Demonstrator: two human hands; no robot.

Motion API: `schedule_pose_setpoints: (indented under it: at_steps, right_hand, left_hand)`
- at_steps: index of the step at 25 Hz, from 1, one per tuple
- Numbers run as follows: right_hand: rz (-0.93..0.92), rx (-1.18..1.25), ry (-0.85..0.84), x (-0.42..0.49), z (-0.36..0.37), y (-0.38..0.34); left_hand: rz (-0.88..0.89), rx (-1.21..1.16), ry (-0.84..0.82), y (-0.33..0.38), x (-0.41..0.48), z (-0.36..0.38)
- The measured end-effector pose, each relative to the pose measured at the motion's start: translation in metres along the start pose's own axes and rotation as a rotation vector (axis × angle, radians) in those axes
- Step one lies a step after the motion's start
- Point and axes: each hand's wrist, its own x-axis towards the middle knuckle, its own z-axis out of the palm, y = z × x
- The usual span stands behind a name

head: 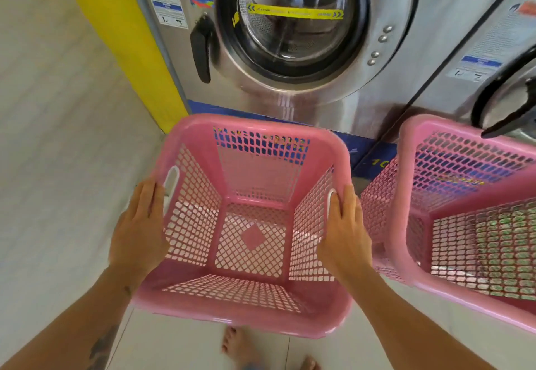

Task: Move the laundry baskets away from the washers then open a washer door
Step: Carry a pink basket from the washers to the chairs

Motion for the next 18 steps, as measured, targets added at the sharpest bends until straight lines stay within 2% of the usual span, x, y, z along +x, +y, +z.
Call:
schedule_pose_setpoints:
  at_steps: [3,6,11,14,18]
  right_hand:
    - [-0.091,-0.001,-0.029,-0.034,-0.001,-0.012]
    - [-0.166,0.004,-0.103,-0.059,0.002,-0.032]
    - [-0.229,-0.082,-0.243,-0.074,0.044,-0.072]
    - [-0.322,-0.130,-0.258,-0.074,0.087,-0.086]
    - [-0.283,-0.078,-0.214,-0.089,0.133,-0.087]
  left_hand:
    - [-0.055,-0.015,-0.052,-0.019,-0.054,-0.016]
    - [-0.199,-0.051,-0.109,-0.043,-0.108,-0.023]
    - [-0.258,-0.045,-0.245,-0.087,-0.161,0.014]
    - [-0.274,-0.057,-0.238,-0.109,-0.174,0.049]
    - [-0.241,-0.105,-0.145,-0.127,-0.182,0.088]
